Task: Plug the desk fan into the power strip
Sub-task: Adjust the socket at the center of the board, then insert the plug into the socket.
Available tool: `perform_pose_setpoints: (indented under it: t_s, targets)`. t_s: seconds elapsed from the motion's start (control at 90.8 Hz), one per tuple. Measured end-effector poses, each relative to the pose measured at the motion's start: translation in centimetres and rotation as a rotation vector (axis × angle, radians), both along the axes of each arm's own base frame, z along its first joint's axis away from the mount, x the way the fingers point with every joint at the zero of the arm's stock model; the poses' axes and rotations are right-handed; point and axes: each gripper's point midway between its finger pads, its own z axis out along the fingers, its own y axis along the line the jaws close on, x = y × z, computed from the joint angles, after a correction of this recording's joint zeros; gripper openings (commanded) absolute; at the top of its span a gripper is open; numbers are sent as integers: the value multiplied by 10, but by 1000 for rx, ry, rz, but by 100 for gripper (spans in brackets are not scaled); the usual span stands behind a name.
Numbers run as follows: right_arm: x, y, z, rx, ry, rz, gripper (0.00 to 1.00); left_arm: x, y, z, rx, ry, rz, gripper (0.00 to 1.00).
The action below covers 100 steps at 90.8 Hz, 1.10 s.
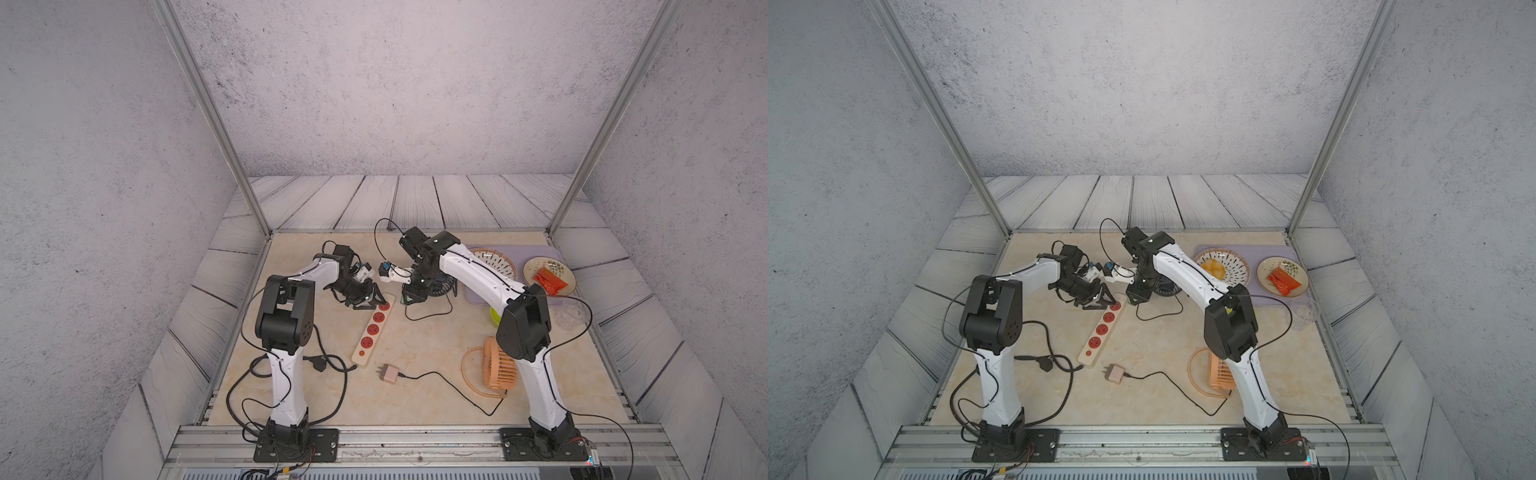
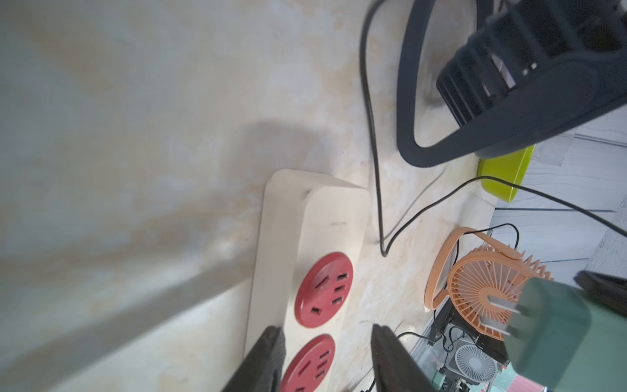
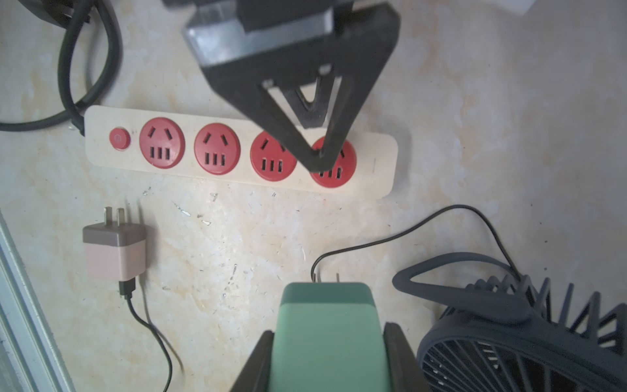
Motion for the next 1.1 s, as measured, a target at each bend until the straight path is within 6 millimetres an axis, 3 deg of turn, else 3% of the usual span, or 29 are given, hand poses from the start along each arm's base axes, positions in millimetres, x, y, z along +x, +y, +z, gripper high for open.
perform_pose_setpoints:
  t_s: [0.231, 0.352, 0.451, 0.594, 0.749, 0.903, 1.101]
  targets:
    - [-11, -9, -11, -40, 76, -87, 0, -36, -25, -13, 11, 57, -86, 46]
    - [-17, -13, -19, -62, 126, -152, 0, -42, -33, -12, 2, 62, -105, 47]
    - [-19, -15, -20, -73, 152, -213, 0, -40, -27, -13, 21, 69, -94, 51]
    - [-21, -16, -13, -81, 186, -306, 0, -21, 6, -11, 61, 49, -15, 55]
    - [-14, -7, 4, -65, 188, -355, 0, 9, 58, 15, 104, -47, 112, 58]
    - [-13, -3, -11, -101, 219, -362, 0, 18, 91, 51, 134, -174, 176, 65]
    - [-19, 1, -36, -173, 242, -345, 0, 7, 112, 72, 244, -313, 168, 77]
